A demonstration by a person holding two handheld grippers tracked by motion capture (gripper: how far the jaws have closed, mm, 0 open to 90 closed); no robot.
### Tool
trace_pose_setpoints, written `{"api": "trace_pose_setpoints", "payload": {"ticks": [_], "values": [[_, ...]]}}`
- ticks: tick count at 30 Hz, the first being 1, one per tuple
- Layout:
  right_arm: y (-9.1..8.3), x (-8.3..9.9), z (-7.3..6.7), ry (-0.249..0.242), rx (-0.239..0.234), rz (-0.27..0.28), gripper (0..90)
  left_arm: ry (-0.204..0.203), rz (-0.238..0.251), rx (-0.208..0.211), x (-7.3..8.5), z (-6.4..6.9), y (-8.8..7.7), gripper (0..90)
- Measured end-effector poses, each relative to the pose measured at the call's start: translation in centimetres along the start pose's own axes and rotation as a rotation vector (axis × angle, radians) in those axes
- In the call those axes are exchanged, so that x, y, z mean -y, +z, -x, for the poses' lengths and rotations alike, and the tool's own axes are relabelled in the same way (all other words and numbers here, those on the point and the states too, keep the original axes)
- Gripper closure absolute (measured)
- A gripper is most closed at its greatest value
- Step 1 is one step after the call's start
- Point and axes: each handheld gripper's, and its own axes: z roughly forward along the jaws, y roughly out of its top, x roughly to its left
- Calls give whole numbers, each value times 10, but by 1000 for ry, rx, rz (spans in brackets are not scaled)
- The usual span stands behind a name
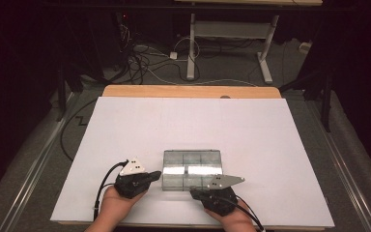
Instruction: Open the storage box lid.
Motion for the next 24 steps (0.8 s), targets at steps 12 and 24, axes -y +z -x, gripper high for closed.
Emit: {"api": "trace_pose_setpoints", "payload": {"ticks": [12, 24], "values": [[-5, 1, 2, 0, -42, 53, 900, 2, -6, 2, 0, 0, 1, 872], [-8, -4, 0, -10, -50, 92, 900, -5, 4, 10, 0, -1, -1, 872]]}}
